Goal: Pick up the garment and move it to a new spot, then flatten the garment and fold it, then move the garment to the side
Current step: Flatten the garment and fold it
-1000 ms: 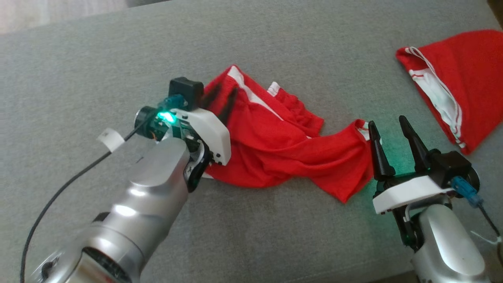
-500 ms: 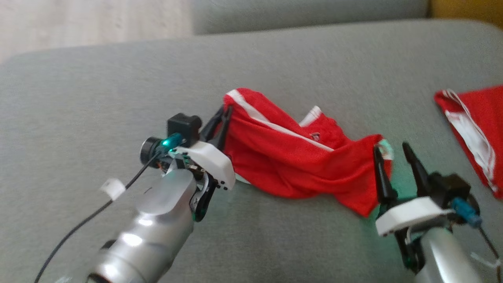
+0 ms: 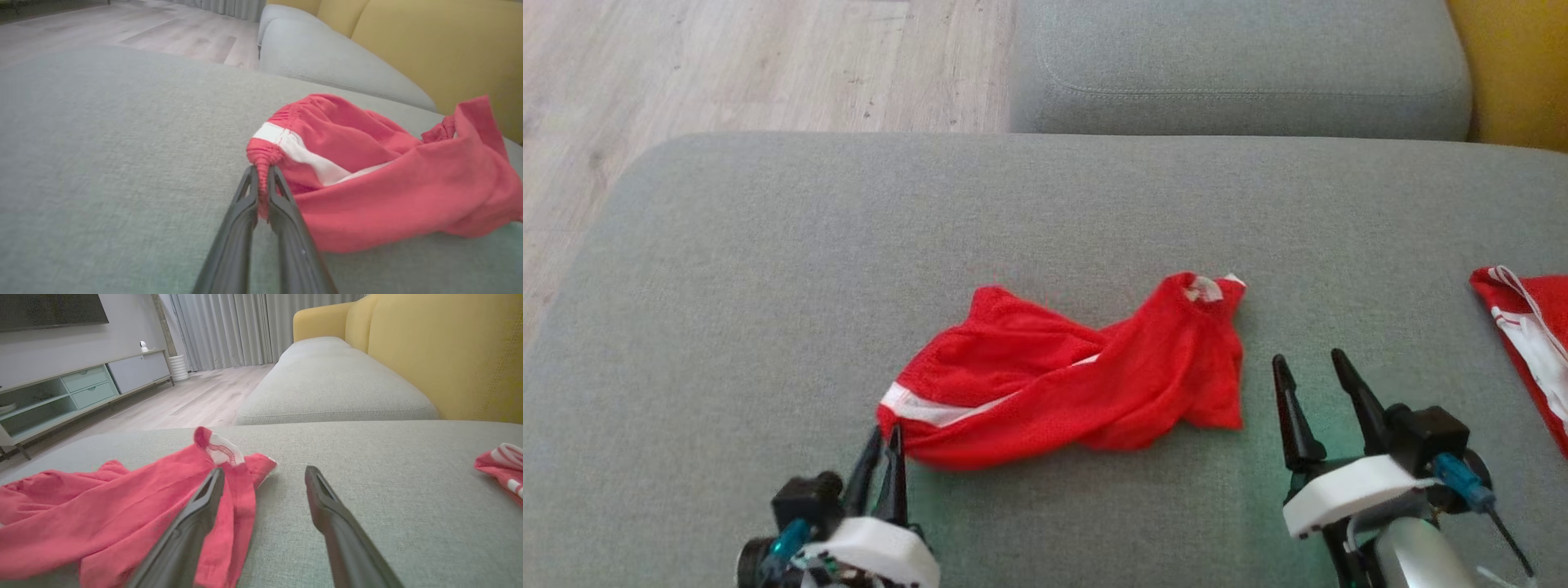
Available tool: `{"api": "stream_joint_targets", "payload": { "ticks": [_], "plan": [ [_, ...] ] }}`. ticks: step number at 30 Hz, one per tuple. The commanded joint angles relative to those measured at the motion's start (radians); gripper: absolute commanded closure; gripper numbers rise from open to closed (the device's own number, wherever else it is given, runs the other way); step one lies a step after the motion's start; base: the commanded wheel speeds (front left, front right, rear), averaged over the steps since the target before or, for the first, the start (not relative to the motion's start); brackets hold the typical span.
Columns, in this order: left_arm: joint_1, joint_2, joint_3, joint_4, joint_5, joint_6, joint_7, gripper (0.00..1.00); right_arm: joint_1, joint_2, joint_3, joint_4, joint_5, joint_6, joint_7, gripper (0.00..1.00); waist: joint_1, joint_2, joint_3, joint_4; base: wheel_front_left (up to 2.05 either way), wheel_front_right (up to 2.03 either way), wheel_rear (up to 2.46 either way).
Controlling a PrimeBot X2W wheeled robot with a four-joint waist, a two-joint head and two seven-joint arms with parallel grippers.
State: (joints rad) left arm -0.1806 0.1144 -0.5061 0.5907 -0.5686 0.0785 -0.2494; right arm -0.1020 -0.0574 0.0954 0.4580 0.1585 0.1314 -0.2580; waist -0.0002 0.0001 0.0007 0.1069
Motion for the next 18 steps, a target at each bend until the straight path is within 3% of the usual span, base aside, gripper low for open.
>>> {"api": "stream_joint_targets", "payload": {
  "ticks": [1, 2, 9, 18],
  "plan": [
    [-0.036, -0.006, 0.081, -0.052, 0.032, -0.003, -0.012, 0.14, -0.017, 0.003, 0.029, -0.019, 0.005, -0.001, -0.004, 0.0, 0.0002, -0.0001, 0.0, -0.001, 0.0, 0.0, 0.0],
    [-0.015, -0.013, 0.104, -0.058, 0.05, -0.009, -0.012, 0.0, -0.018, 0.003, 0.032, -0.017, 0.007, -0.001, -0.004, 0.0, 0.0002, -0.0001, -0.001, -0.001, 0.0, 0.0, 0.0],
    [0.065, -0.054, 0.216, -0.099, 0.159, -0.058, -0.012, 0.0, -0.075, 0.005, 0.083, 0.002, 0.045, -0.001, -0.004, 0.0, 0.0002, -0.0001, 0.013, 0.025, 0.0, 0.0, 0.0],
    [0.059, -0.064, 0.216, -0.103, 0.184, -0.092, -0.012, 0.0, -0.236, 0.006, 0.154, 0.147, 0.173, -0.001, -0.004, 0.0, 0.0002, -0.0001, 0.055, 0.097, 0.0, 0.0, 0.0]
  ]
}}
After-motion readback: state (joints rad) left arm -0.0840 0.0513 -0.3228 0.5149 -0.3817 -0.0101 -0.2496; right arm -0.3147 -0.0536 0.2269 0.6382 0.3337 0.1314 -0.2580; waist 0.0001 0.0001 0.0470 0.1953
